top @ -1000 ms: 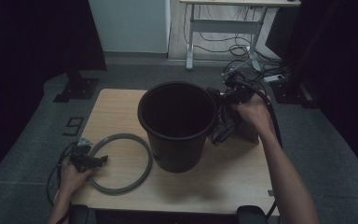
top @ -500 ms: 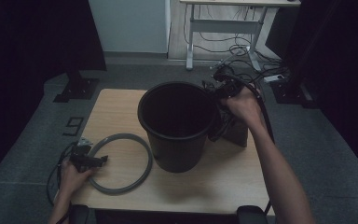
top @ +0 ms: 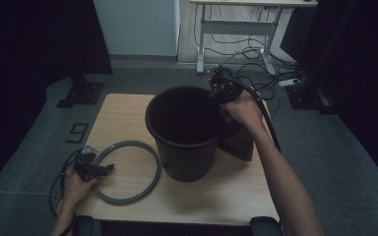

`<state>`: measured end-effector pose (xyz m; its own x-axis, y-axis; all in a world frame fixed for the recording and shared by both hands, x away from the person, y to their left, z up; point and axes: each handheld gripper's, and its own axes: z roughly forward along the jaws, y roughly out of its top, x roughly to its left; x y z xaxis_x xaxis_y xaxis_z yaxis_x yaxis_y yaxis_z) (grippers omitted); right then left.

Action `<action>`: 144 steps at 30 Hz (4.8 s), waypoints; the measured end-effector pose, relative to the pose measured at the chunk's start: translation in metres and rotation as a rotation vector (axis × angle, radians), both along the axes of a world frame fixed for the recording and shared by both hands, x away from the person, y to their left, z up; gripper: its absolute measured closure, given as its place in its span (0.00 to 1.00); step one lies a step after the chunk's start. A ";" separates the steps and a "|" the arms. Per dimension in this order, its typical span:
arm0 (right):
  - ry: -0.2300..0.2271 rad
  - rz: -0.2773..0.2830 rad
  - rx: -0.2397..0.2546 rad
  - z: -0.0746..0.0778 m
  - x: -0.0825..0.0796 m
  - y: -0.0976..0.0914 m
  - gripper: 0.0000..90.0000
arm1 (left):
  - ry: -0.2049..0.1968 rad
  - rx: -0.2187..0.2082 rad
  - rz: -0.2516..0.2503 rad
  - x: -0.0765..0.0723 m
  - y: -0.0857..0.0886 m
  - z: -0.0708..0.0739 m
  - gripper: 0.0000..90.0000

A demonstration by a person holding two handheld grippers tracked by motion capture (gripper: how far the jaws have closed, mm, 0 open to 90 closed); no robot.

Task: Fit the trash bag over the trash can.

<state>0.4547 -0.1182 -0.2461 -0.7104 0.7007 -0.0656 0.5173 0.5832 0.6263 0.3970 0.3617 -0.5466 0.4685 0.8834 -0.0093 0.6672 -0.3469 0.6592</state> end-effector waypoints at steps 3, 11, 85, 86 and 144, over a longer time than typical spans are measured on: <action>0.008 0.014 0.007 -0.001 0.001 0.007 0.98 | 0.000 0.000 0.000 0.000 0.000 0.000 0.00; 0.027 0.059 0.006 -0.008 0.004 0.031 0.98 | 0.000 0.000 0.000 0.000 0.000 0.000 0.00; -0.010 -0.146 -0.080 -0.040 0.038 -0.018 0.68 | 0.000 0.000 0.000 0.000 0.000 0.000 0.00; -0.014 -0.144 -0.083 -0.040 0.038 -0.018 0.72 | 0.000 0.000 0.000 0.000 0.000 0.000 0.00; -0.086 -0.047 -0.023 0.003 0.041 0.019 0.41 | 0.000 0.000 0.000 0.000 0.000 0.000 0.00</action>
<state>0.4952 -0.0987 -0.2434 -0.6676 0.7309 -0.1415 0.4892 0.5740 0.6566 0.3973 0.3613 -0.5466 0.4684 0.8835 -0.0096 0.6674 -0.3467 0.6591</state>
